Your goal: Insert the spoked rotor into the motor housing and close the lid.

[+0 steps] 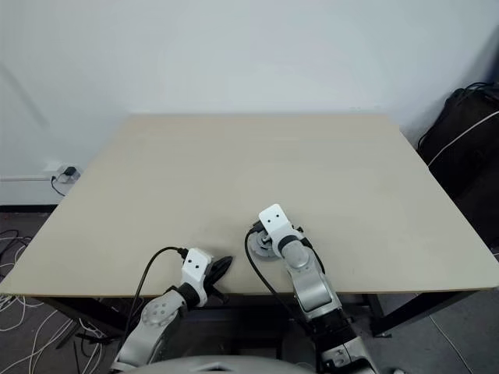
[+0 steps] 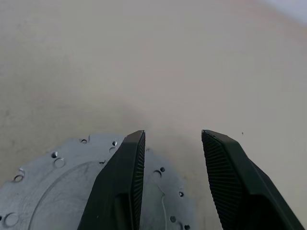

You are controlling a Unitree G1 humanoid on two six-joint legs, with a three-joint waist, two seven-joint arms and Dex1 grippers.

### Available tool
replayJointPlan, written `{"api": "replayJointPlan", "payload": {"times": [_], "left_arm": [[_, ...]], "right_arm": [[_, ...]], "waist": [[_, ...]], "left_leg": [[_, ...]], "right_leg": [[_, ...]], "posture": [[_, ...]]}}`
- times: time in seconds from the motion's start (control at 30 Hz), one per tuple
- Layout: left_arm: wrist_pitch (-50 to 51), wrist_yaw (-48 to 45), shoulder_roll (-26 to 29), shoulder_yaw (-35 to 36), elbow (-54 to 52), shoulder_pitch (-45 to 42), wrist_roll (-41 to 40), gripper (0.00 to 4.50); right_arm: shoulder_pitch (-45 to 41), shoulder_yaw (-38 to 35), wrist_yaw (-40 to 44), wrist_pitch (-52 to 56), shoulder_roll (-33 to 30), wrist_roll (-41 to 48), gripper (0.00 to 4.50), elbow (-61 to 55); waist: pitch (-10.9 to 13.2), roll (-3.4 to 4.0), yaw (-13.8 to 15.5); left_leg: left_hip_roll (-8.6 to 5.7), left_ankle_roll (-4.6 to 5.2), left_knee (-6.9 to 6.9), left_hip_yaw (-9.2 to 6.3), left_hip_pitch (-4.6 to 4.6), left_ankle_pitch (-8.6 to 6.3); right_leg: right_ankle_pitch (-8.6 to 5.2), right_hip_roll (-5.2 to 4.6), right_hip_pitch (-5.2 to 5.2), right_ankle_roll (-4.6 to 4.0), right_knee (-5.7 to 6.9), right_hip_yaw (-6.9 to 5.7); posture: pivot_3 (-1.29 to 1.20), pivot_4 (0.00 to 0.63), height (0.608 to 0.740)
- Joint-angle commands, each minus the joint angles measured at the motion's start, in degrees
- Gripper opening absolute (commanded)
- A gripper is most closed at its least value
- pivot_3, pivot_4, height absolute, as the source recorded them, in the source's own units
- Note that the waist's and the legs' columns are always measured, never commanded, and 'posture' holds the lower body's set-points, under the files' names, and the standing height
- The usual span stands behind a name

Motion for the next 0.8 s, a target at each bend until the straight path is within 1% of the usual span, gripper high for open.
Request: {"api": "replayJointPlan", "payload": {"times": [0.03, 0.17, 0.23, 0.33, 0.4, 0.53, 0.8], "left_arm": [[-0.13, 0.08, 0.02, 0.24, -2.81, -0.36, -0.43, 0.0], [-0.1, 0.08, -0.02, 0.23, -2.61, -0.59, -0.52, 0.0], [-0.12, 0.01, -0.05, 0.23, -2.42, -0.79, -0.56, 0.0], [-0.26, -0.1, -0.14, 0.18, -2.0, -1.13, -0.59, 0.0], [-0.38, -0.22, -0.2, 0.12, -1.66, -1.41, -0.6, 0.0], [-0.57, -0.45, -0.21, 0.02, -1.2, -1.83, -0.59, 0.0], [-0.63, -0.65, 0.01, 0.26, -1.31, -2.02, -0.58, 0.0]], "right_arm": [[-0.64, -2.55, 3.78, -1.53, -0.65, 4.43, 2.0, -1.71], [-0.86, -6.36, 13.73, -2.86, -4.23, 13.3, 2.0, -6.78], [-1.13, -7.36, 16.9, -3.18, -6.87, 15.37, 2.0, -8.16], [-0.83, -7.78, 23.17, -4.08, -11.21, 18.73, 2.54, -9.64], [-0.59, -7.62, 27.56, -4.92, -14.23, 20.59, 3.16, -10.11], [-1.0, -6.73, 33.01, -6.46, -18.12, 22.04, 4.46, -8.81], [-4.63, -4.39, 38.44, -8.95, -19.58, 21.16, 4.49, -1.33]], "waist": [[0.01, 0.01, 0.0], [0.07, 0.04, -0.01], [0.08, 0.04, 0.05], [0.08, 0.03, 0.06], [0.08, 0.03, 0.06], [0.08, 0.02, 0.07], [0.09, 0.0, 0.22]], "left_leg": [[0.0, 0.0, 0.0, 0.0, 0.0, 0.0], [0.0, 0.02, 0.0, 0.0, -0.05, 0.0], [0.0, 0.06, 0.0, -0.01, -0.08, -0.02], [0.0, 0.09, 0.0, 0.0, -0.09, -0.05], [0.0, 0.09, -0.01, 0.0, -0.09, -0.05], [0.0, 0.09, 0.01, 0.0, -0.09, -0.04], [0.0, 0.09, 0.02, 0.02, -0.11, -0.04]], "right_leg": [[0.0, 0.0, 0.0, 0.0, 0.0, 0.0], [0.0, 0.0, -0.02, 0.0, -0.03, 0.0], [0.0, 0.0, -0.04, 0.01, -0.07, -0.01], [0.0, -0.01, -0.03, 0.0, -0.1, -0.01], [0.0, -0.01, -0.03, 0.0, -0.1, -0.02], [0.0, -0.01, -0.02, 0.0, -0.1, -0.01], [0.01, -0.02, -0.02, 0.01, -0.09, -0.01]], "posture": [[0.0, 0.0, 0.74], [0.0, 0.0, 0.74], [0.0, 0.0, 0.74], [0.0, 0.0, 0.74], [0.0, 0.0, 0.74], [0.0, 0.0, 0.74], [0.0, 0.0, 0.74]]}}
